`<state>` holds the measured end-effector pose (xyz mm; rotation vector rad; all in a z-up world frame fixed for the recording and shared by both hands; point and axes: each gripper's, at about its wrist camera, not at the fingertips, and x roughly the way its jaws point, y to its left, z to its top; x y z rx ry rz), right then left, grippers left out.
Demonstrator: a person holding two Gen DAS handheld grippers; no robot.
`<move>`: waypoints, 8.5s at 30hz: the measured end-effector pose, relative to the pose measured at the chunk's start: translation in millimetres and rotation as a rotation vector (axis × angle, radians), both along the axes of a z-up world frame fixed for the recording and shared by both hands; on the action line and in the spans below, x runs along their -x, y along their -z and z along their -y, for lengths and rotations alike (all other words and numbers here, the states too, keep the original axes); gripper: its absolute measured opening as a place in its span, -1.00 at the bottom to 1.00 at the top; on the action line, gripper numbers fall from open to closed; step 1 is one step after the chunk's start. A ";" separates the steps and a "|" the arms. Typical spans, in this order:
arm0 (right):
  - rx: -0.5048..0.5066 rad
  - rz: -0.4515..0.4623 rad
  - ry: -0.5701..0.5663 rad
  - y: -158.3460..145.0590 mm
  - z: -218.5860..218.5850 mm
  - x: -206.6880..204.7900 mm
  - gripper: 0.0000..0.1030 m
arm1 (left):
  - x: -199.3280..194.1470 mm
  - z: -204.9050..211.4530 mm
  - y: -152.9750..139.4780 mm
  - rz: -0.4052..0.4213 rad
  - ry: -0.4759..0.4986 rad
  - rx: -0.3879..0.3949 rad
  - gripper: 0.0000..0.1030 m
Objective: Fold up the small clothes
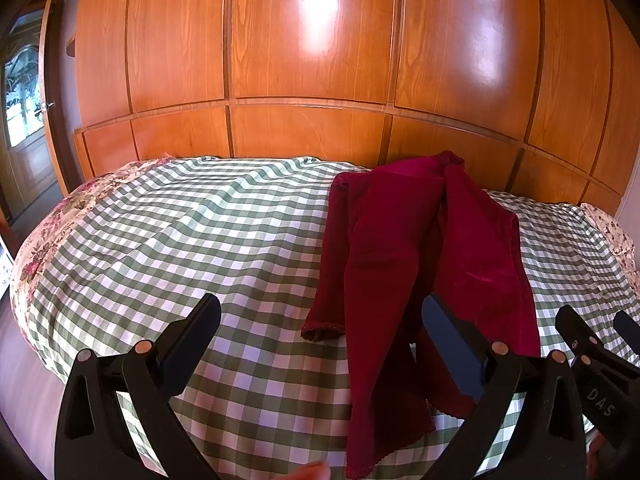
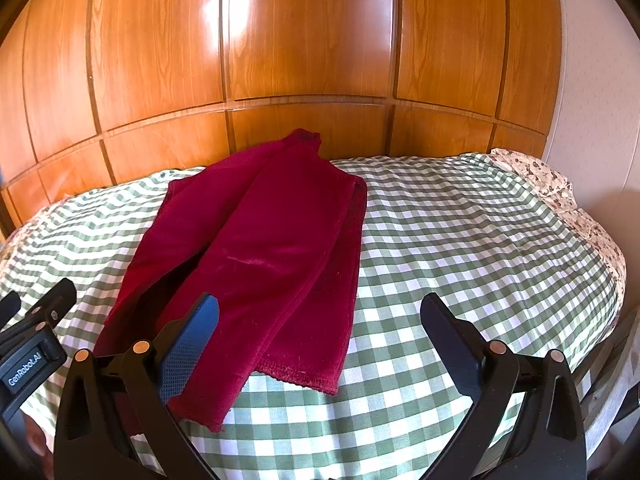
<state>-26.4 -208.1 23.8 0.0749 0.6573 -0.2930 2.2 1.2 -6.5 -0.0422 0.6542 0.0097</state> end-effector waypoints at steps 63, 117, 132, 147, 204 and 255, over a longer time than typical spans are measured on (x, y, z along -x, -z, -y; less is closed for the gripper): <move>-0.367 -0.196 -0.209 46.1 20.9 -17.6 0.91 | -12.7 -35.0 38.7 -0.112 0.236 0.024 0.87; -0.081 -0.157 0.261 23.3 288.8 -169.5 0.33 | -252.0 -133.0 -5.3 -0.149 -0.113 0.130 0.08; -0.621 -0.312 -0.227 92.2 129.4 -115.4 -0.20 | -132.5 -42.1 84.3 -0.398 0.294 0.405 -0.07; -0.389 -0.139 -0.254 -7.8 169.3 -68.4 -0.84 | -87.5 -84.5 4.0 -0.258 0.370 0.374 -0.90; -0.302 -0.383 -0.579 83.6 -12.4 -187.1 0.08 | -97.3 -262.9 -60.2 -0.018 0.129 0.222 -0.88; -0.127 -0.366 -0.397 60.0 48.3 -100.0 0.22 | -113.4 -176.2 54.8 -0.359 0.123 0.467 0.13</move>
